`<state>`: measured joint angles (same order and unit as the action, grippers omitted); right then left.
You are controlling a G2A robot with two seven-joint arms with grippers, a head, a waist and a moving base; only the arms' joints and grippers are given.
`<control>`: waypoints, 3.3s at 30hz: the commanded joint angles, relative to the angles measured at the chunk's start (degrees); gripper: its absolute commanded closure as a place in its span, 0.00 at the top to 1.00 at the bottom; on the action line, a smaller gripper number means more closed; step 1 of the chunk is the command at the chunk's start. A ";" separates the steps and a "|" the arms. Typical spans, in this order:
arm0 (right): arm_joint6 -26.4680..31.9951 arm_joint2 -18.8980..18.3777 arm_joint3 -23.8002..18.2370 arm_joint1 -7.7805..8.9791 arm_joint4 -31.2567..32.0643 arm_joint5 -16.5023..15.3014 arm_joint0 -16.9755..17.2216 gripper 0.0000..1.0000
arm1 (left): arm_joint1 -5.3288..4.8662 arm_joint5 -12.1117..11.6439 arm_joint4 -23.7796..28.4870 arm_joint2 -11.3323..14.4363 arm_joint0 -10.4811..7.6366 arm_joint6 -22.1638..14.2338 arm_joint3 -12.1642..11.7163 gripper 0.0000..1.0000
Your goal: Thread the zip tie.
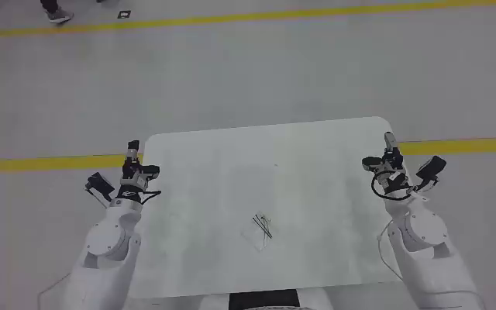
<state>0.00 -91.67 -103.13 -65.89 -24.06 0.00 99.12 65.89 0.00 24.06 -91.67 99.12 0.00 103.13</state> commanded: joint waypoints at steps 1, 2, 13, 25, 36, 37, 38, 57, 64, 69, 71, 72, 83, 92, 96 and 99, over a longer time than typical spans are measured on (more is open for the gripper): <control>0.00 0.00 0.00 0.00 0.00 0.00 0.00 0.78 | 0.00 0.00 0.00 0.00 0.00 0.00 0.00 1.00; 0.00 0.00 0.00 0.00 0.00 0.00 0.00 1.00 | 0.00 0.00 0.00 0.00 0.00 0.00 0.00 1.00; 10.22 5.06 -1.19 0.21 12.92 -3.38 -1.71 1.00 | 0.00 0.00 0.00 0.00 0.00 0.00 0.00 1.00; 13.42 6.52 -1.04 0.38 18.08 -5.78 -1.36 1.00 | 0.00 0.00 0.00 0.00 0.00 0.00 0.00 1.00; 21.79 9.54 -3.39 0.87 29.26 -2.80 -6.84 1.00 | 0.00 0.00 0.00 0.00 0.00 0.00 0.00 1.00; 23.25 10.11 -3.39 0.97 31.57 -1.69 -7.41 1.00 | 0.00 0.00 0.00 0.00 0.00 0.00 0.00 1.00; 25.48 10.85 -3.14 1.11 33.90 -0.13 -7.75 1.00 | 0.00 0.00 0.00 0.00 0.00 0.00 0.00 1.00; 30.20 12.27 -3.60 1.66 42.48 3.36 -6.87 1.00 | 0.00 0.00 0.00 0.00 0.00 0.00 0.00 1.00; 39.78 16.15 -7.09 2.33 53.42 -0.06 -9.24 1.00 | 0.00 0.00 0.00 0.00 0.00 0.00 0.00 1.00; 46.47 17.80 -8.21 2.86 58.22 -1.70 -9.39 1.00 | 0.00 0.00 0.00 0.00 0.00 0.00 0.00 1.00; 48.27 18.20 -8.54 3.08 60.25 -2.78 -9.31 1.00 | 0.00 0.00 0.00 0.00 0.00 0.00 0.00 1.00; 48.30 18.11 -8.60 3.14 60.82 -2.97 -9.29 1.00 | 0.00 0.00 0.00 0.00 0.00 0.00 0.00 1.00; 50.19 19.58 -9.37 3.26 62.69 -5.59 -9.36 1.00 | 0.00 0.00 0.00 0.00 0.00 0.00 0.00 1.00; 58.16 24.57 -11.54 3.34 67.68 -4.56 -12.02 1.00 | 0.00 0.00 0.00 0.00 0.00 0.00 0.00 1.00; 64.12 28.23 -11.88 3.23 65.18 -7.27 -13.36 1.00 | 0.00 0.00 0.00 0.00 0.00 0.00 0.00 1.00; 64.12 28.23 -11.88 3.23 65.18 -7.27 -13.36 1.00 | 0.00 0.00 0.00 0.00 0.00 0.00 0.00 1.00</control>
<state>64.57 -63.34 -115.02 -62.66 41.03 -7.48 85.72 65.89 0.00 24.06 -91.67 99.12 0.00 103.13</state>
